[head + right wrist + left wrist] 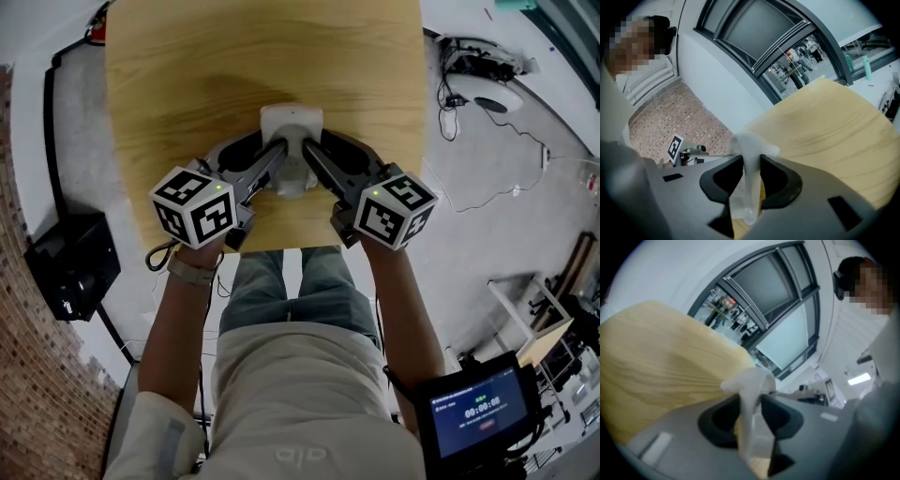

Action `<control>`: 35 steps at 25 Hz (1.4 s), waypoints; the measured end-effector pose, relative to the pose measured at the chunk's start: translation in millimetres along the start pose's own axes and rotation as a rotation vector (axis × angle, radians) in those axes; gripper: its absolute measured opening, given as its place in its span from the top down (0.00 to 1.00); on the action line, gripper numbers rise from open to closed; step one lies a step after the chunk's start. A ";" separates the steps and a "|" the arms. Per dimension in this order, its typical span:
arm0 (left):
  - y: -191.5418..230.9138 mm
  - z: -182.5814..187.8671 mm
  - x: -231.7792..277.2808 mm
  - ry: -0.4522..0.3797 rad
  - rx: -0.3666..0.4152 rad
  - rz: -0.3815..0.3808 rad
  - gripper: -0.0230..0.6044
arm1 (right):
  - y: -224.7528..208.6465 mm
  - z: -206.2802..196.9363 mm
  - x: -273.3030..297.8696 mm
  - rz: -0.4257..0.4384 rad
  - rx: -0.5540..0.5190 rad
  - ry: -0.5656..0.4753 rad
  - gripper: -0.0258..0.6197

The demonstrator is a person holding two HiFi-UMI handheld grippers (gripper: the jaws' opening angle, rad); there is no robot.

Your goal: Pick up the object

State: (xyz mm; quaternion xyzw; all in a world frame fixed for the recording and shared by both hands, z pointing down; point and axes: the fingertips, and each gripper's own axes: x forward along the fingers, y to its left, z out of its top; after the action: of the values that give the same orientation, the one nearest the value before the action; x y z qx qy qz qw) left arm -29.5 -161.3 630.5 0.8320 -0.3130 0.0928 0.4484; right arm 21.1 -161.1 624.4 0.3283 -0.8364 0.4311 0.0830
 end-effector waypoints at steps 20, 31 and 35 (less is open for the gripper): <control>-100.5 103.4 -49.2 -0.176 0.194 -0.038 0.75 | 86.0 110.3 -61.7 0.038 -0.181 -0.191 0.81; -206.7 203.6 -106.3 -0.332 0.417 -0.072 0.75 | 180.6 214.8 -127.5 0.088 -0.376 -0.376 0.81; -246.6 234.2 -131.3 -0.406 0.494 -0.076 0.75 | 218.1 248.2 -152.6 0.123 -0.455 -0.433 0.81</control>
State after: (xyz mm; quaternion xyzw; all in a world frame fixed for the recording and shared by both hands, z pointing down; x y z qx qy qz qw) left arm -13.4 -193.1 267.7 0.9283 -0.3328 -0.0188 0.1645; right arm 39.1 -190.7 262.2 0.3343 -0.9278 0.1574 -0.0519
